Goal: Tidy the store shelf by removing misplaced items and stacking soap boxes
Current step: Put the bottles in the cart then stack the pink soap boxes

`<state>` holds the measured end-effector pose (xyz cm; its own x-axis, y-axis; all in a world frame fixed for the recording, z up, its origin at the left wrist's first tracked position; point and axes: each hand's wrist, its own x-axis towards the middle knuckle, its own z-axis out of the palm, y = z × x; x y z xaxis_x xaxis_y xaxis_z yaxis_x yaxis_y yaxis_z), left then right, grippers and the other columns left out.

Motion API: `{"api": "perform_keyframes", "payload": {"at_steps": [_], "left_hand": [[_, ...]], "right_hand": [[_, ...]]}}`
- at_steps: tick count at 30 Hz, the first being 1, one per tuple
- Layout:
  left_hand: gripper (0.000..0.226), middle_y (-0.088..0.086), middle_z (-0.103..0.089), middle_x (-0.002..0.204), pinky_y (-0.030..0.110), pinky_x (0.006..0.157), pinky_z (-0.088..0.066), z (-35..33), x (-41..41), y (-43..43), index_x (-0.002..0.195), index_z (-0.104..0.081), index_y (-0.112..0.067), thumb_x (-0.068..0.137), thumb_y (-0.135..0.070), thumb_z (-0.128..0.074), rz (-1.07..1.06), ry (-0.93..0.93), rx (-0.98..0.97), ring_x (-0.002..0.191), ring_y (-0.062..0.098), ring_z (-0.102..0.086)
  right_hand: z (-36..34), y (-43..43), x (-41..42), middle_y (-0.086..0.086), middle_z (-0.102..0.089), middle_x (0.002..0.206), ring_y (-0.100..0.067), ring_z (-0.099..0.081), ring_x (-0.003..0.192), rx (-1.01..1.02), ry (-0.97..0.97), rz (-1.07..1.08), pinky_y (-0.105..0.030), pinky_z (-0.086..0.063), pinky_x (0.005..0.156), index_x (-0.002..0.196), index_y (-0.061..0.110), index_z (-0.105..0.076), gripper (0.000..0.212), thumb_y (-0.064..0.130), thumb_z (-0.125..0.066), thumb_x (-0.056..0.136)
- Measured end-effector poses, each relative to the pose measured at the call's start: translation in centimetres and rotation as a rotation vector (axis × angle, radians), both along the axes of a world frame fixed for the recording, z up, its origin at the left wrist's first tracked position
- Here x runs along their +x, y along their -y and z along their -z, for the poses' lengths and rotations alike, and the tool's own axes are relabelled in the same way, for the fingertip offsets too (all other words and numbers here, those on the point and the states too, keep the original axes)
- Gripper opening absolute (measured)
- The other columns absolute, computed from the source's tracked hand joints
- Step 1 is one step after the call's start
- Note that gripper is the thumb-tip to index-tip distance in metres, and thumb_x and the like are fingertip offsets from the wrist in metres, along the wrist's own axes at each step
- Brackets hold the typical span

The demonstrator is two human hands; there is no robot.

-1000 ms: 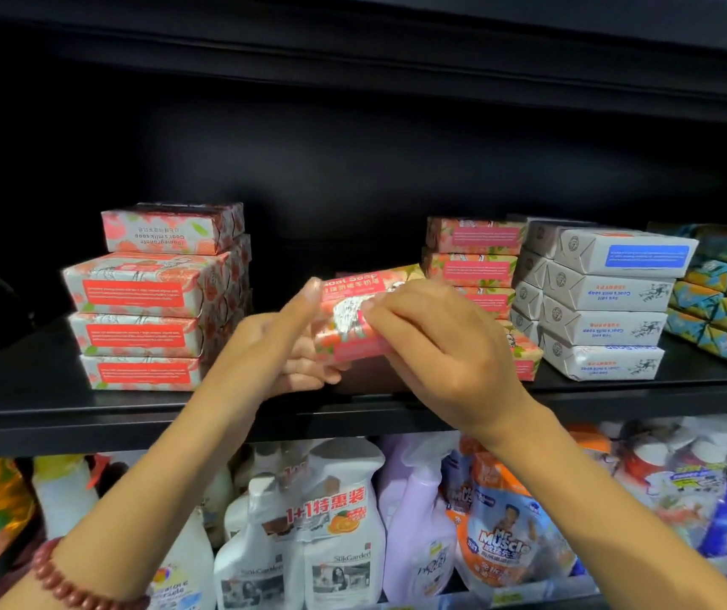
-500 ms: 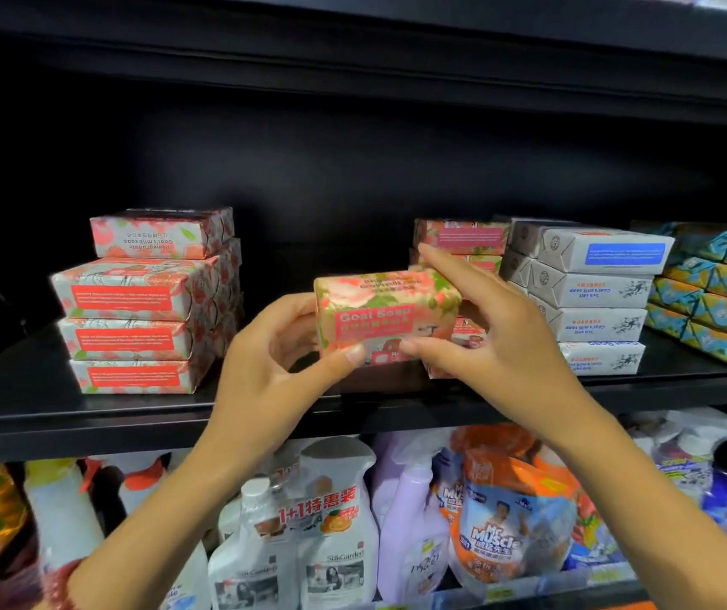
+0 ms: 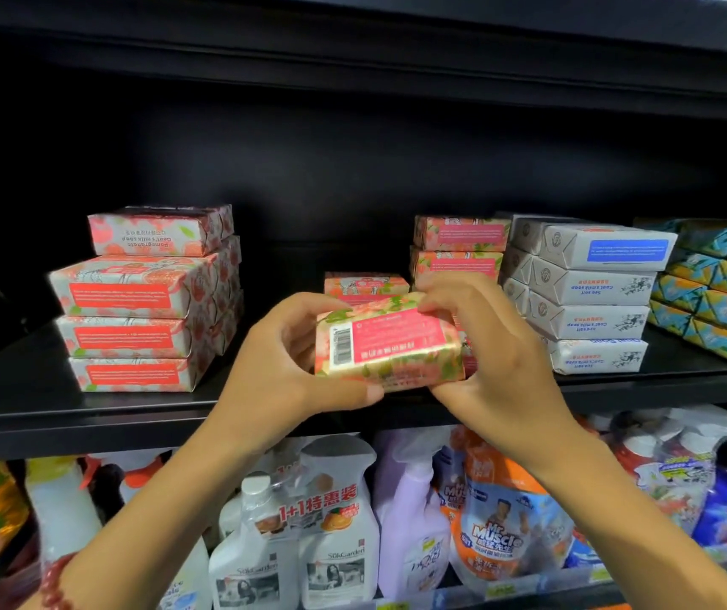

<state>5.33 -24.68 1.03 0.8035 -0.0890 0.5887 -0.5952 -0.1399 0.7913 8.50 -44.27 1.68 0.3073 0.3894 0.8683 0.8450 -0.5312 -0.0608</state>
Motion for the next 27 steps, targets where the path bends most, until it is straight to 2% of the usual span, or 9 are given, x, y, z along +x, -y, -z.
{"api": "perform_keyframes", "payload": {"at_steps": [2, 5, 7, 10, 13, 17, 20, 23, 27], "left_hand": [[0.069, -0.012, -0.067, 0.101, 0.012, 0.071, -0.050, 0.1, 0.0, -0.1, 0.106, -0.057, -0.015, 0.043, -0.013, -0.086, -0.053, 0.067, 0.049, 0.094, 0.005, -0.065], [0.068, -0.012, -0.064, 0.107, 0.014, 0.079, -0.049, 0.3, -0.1, -0.1, 0.111, -0.055, -0.016, 0.050, -0.021, -0.086, -0.103, 0.180, 0.091, 0.103, 0.007, -0.063], [0.062, -0.012, -0.063, 0.109, 0.016, 0.082, -0.049, 0.5, -0.1, 0.0, 0.113, -0.055, -0.016, 0.059, -0.025, -0.083, -0.116, 0.246, 0.122, 0.104, 0.010, -0.063], [0.056, -0.012, -0.060, 0.113, 0.027, 0.088, -0.050, 1.0, 0.2, 0.3, 0.116, -0.054, -0.018, 0.066, -0.028, -0.080, -0.169, 0.329, 0.198, 0.109, 0.013, -0.060], [0.059, -0.009, -0.054, 0.125, 0.040, 0.097, -0.047, 1.4, 0.7, 0.1, 0.122, -0.051, -0.022, 0.070, -0.031, -0.078, -0.222, 0.391, 0.286, 0.120, 0.018, -0.053], [0.085, -0.028, -0.051, 0.127, 0.020, 0.093, -0.046, 1.1, 0.4, -0.1, 0.128, -0.040, -0.047, 0.054, -0.041, -0.080, -0.104, 0.121, 0.168, 0.121, 0.002, -0.050], [0.073, -0.016, -0.068, 0.110, 0.017, 0.079, -0.050, 1.0, 0.3, -0.1, 0.118, -0.056, -0.030, 0.050, -0.045, -0.077, 0.014, -0.079, 0.002, 0.102, 0.006, -0.064], [0.065, -0.013, -0.071, 0.102, 0.013, 0.075, -0.050, 1.1, 0.2, 0.0, 0.107, -0.064, -0.020, 0.048, -0.040, -0.081, 0.012, -0.060, 0.052, 0.094, 0.005, -0.067], [0.064, -0.010, -0.069, 0.107, 0.016, 0.080, -0.050, 1.5, 0.3, -0.2, 0.109, -0.062, -0.019, 0.050, -0.034, -0.083, -0.022, 0.024, 0.064, 0.100, 0.008, -0.066]], "right_hand": [[-0.2, 0.4, -0.1, -0.001, -0.045, 0.133, -0.009, -0.041, 0.125, -0.076, -0.155, -0.008, -0.014, -0.033, 0.100, 0.128, 0.015, -0.045, 0.061, 0.029, -0.068, 0.074], [-0.7, 0.9, -0.7, 0.027, -0.036, 0.134, 0.015, -0.033, 0.123, -0.093, -0.480, -0.076, 0.001, -0.024, 0.096, 0.142, 0.035, -0.028, 0.094, 0.048, -0.080, 0.065], [-0.9, 0.9, -0.8, 0.037, -0.035, 0.123, 0.028, -0.032, 0.112, -0.048, -0.530, -0.072, 0.005, -0.024, 0.089, 0.139, 0.035, -0.035, 0.092, 0.054, -0.077, 0.060], [-1.6, 0.6, -0.6, 0.027, -0.049, 0.109, 0.021, -0.044, 0.095, -0.042, -0.493, 0.028, 0.004, -0.029, 0.083, 0.127, 0.024, -0.055, 0.069, 0.044, -0.079, 0.065], [-1.8, 0.4, -0.7, 0.018, -0.053, 0.103, 0.006, -0.047, 0.091, -0.057, -0.455, 0.062, 0.001, -0.032, 0.079, 0.117, 0.020, -0.061, 0.059, 0.031, -0.083, 0.063], [-0.7, 0.3, -0.6, 0.010, -0.054, 0.099, 0.000, -0.049, 0.090, 0.018, -0.184, 0.054, -0.006, -0.036, 0.077, 0.103, 0.013, -0.059, 0.049, 0.007, -0.083, 0.061], [0.4, 0.2, -0.2, 0.005, -0.050, 0.104, -0.008, -0.049, 0.095, 0.014, 0.036, 0.034, -0.014, -0.040, 0.077, 0.101, 0.009, -0.055, 0.047, -0.011, -0.071, 0.063], [1.0, 0.0, 0.0, 0.002, -0.045, 0.104, -0.016, -0.050, 0.094, 0.028, 0.117, 0.024, -0.027, -0.043, 0.071, 0.098, 0.013, -0.046, 0.050, -0.017, -0.059, 0.059], [1.2, 0.3, 0.2, -0.001, -0.045, 0.105, -0.023, -0.051, 0.094, -0.045, 0.141, 0.039, -0.036, -0.044, 0.072, 0.099, 0.011, -0.045, 0.049, -0.012, -0.067, 0.062]]}}
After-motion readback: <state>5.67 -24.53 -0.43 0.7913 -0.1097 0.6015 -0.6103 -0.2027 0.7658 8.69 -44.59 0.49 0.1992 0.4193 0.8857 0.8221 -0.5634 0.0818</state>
